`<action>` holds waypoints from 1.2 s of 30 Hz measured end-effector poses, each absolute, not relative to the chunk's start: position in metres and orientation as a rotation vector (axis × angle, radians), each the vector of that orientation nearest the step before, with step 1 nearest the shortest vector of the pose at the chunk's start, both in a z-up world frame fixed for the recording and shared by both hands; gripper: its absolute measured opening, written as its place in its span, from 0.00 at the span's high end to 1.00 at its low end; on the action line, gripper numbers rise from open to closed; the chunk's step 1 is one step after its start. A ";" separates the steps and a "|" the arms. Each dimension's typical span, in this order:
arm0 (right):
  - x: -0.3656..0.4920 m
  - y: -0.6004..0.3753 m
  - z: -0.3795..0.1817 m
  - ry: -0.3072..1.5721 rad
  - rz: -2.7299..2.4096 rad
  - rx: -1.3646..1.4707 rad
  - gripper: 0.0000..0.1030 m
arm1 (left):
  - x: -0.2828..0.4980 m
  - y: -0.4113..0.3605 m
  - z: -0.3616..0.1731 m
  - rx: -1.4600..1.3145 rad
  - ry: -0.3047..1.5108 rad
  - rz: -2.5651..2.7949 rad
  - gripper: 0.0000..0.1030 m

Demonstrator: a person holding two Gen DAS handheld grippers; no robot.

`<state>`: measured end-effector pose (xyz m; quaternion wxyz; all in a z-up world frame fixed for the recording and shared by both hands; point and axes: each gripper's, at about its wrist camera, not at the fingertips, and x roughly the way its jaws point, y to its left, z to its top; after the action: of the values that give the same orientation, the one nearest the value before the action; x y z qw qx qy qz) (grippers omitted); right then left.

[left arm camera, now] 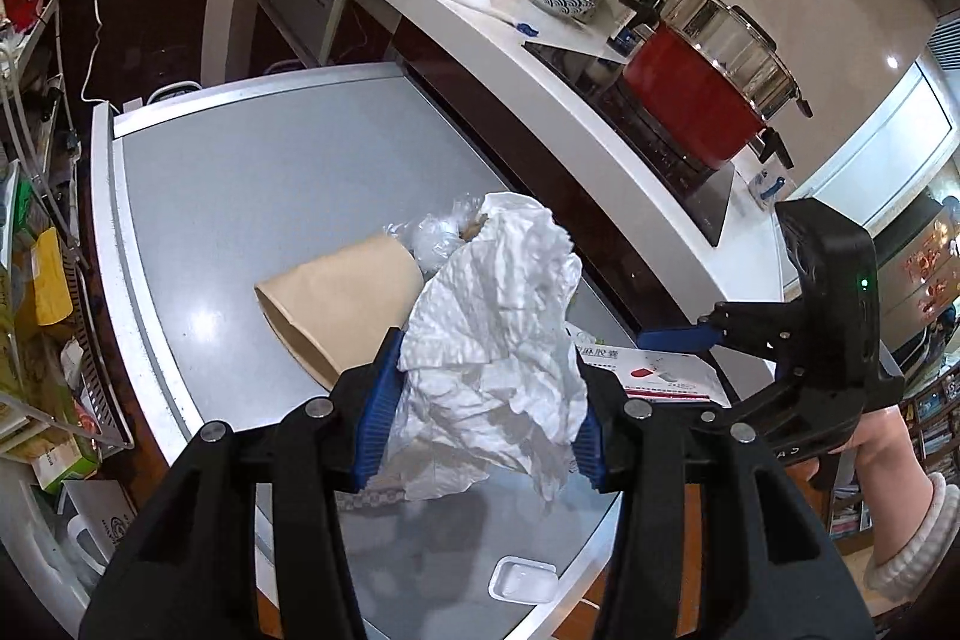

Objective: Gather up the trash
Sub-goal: 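Lift the tissue with the left tool while the right tool lifts the medicine box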

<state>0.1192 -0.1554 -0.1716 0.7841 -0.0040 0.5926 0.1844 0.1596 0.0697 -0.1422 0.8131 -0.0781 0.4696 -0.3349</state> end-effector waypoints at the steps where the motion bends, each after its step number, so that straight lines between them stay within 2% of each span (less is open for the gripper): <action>1: 0.119 -0.154 -0.171 1.273 0.397 -0.005 0.31 | 0.157 0.070 -0.140 -0.165 0.997 -0.709 0.52; 6: 0.113 -0.150 -0.172 1.269 0.370 -0.040 0.31 | 0.149 0.075 -0.135 -0.178 0.985 -0.699 0.52; 14: 0.098 -0.131 -0.224 1.354 0.297 -0.194 0.29 | 0.137 0.078 -0.140 -0.182 0.996 -0.685 0.52; 17: 0.098 -0.127 -0.230 1.346 0.285 -0.204 0.16 | 0.135 0.079 -0.141 -0.188 1.000 -0.679 0.52; 20: 0.102 -0.120 -0.231 1.334 0.272 -0.243 0.15 | 0.135 0.080 -0.141 -0.193 0.999 -0.678 0.52; 22: 0.106 -0.119 -0.234 1.349 0.278 -0.240 0.22 | 0.134 0.079 -0.141 -0.191 0.998 -0.677 0.52; 23: 0.107 -0.118 -0.236 1.361 0.285 -0.233 0.32 | 0.134 0.080 -0.141 -0.190 0.996 -0.678 0.52; 26: 0.109 -0.115 -0.235 1.366 0.288 -0.247 0.34 | 0.134 0.081 -0.141 -0.193 0.994 -0.675 0.52; 28: 0.109 -0.107 -0.231 1.340 0.282 -0.271 0.29 | 0.133 0.083 -0.141 -0.198 0.992 -0.673 0.52; 29: 0.107 -0.104 -0.228 1.323 0.277 -0.281 0.17 | 0.133 0.084 -0.141 -0.199 0.991 -0.672 0.52; 30: 0.105 -0.098 -0.223 1.289 0.277 -0.308 0.13 | 0.133 0.084 -0.141 -0.200 0.991 -0.672 0.52; 36: 0.085 -0.065 -0.222 1.248 0.239 -0.459 0.13 | 0.132 0.085 -0.141 -0.199 0.990 -0.670 0.52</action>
<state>0.0853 -0.0655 -0.2225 0.7803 -0.2125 0.5777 0.1108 0.1318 0.0850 -0.1407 0.8221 -0.0937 0.4651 -0.3147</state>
